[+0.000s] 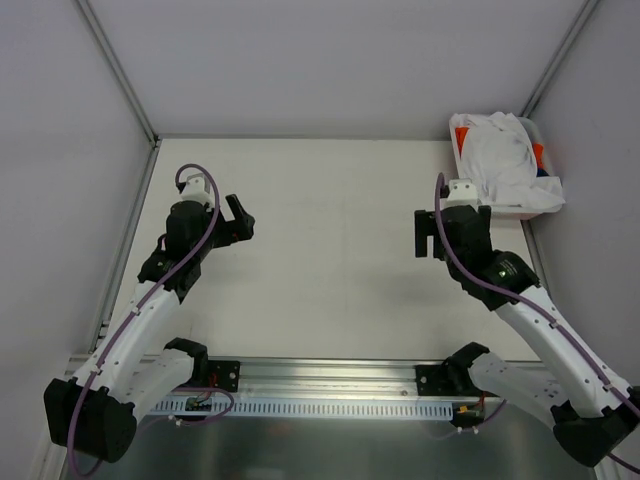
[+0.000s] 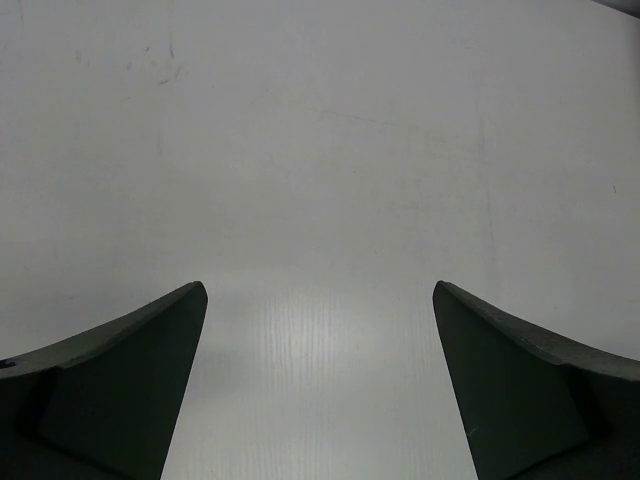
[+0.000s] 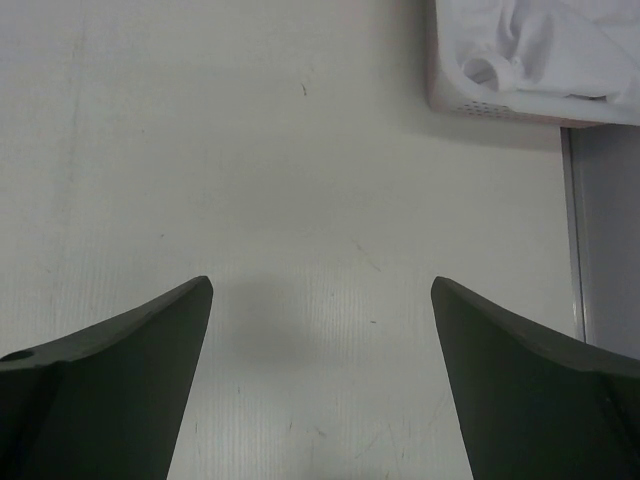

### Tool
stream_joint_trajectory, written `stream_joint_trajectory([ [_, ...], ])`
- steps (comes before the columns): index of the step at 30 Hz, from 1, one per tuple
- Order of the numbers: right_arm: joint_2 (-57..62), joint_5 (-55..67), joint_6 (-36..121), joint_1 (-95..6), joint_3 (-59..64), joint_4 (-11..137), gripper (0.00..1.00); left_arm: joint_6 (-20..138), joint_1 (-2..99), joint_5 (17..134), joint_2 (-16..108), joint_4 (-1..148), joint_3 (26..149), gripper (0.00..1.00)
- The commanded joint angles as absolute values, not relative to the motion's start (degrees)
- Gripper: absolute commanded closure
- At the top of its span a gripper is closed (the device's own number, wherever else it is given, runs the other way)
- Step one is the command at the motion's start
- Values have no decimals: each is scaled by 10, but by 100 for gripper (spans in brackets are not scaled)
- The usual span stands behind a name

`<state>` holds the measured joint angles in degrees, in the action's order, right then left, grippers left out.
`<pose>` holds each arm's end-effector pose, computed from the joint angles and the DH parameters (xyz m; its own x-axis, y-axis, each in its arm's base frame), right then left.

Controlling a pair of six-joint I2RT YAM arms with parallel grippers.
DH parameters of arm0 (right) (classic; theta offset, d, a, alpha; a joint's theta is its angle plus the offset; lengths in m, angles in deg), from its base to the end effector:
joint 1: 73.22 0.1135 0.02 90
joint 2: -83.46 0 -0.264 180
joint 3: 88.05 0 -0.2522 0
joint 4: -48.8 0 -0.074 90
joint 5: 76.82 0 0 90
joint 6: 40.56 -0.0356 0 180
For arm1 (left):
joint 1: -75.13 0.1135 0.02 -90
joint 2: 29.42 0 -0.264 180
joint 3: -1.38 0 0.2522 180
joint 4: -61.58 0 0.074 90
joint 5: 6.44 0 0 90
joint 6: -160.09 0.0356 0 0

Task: Fold and stack the t-shirts
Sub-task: Grab the tshirt from the pile

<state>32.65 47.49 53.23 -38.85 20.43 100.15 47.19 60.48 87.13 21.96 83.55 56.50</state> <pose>0.1583 0.0840 0.3546 -0.4154 -0.3502 -0.8395 -0.0937 0.9345 -0.3435 0.2046 -0.0512 0.3019 -0.3548 -0.3087 -0.8825 0.0620 0.9341 -0.3516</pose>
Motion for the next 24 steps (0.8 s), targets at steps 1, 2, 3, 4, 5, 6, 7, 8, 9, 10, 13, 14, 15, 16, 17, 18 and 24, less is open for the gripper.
stream_joint_trajectory([
  [1, 323, 423, 586, -385, 217, 947, 3, 491, 602, 878, 209, 818, 571, 1],
  [2, 310, 424, 598, -385, 220, 934, 3, 491, 603, 878, 207, 818, 568, 1],
  [3, 300, 447, 609, -385, 221, 918, 3, 492, 602, 879, 203, 818, 568, 1],
  [4, 287, 519, 614, -389, 219, 912, 3, 493, 603, 883, 202, 818, 567, 1],
  [5, 255, 557, 630, -391, 215, 903, 3, 493, 602, 885, 202, 818, 567, 1],
  [6, 234, 594, 645, -396, 207, 897, 3, 493, 603, 887, 200, 818, 567, 1],
  [7, 210, 638, 669, -416, 180, 898, 3, 493, 602, 887, 198, 818, 566, 1],
  [8, 185, 647, 675, -432, 162, 898, 3, 492, 603, 887, 197, 818, 566, 1],
  [9, 140, 653, 671, -452, 144, 897, 1, 488, 603, 887, 197, 818, 565, 1],
  [10, 119, 630, 655, -495, 125, 897, 18, 486, 602, 888, 198, 818, 565, 1],
  [13, 53, 540, 638, -569, 53, 890, 2, 487, 603, 887, 205, 818, 564, 1],
  [14, 41, 537, 641, -581, 31, 879, 1, 489, 602, 885, 205, 818, 564, 1],
  [15, 17, 544, 651, -590, 19, 854, 0, 491, 602, 885, 208, 818, 564, 1],
  [16, 5, 548, 663, -606, 8, 844, 3, 491, 603, 882, 208, 818, 564, 1],
  [17, -10, 551, 682, -614, -7, 837, 4, 490, 603, 880, 208, 817, 564, 1],
  [18, -23, 548, 689, -622, -42, 831, 4, 490, 603, 875, 208, 816, 564, 1],
  [24, -125, 277, 620, -784, -188, 845, 4, 489, 603, 837, 230, 788, 561, 1],
])
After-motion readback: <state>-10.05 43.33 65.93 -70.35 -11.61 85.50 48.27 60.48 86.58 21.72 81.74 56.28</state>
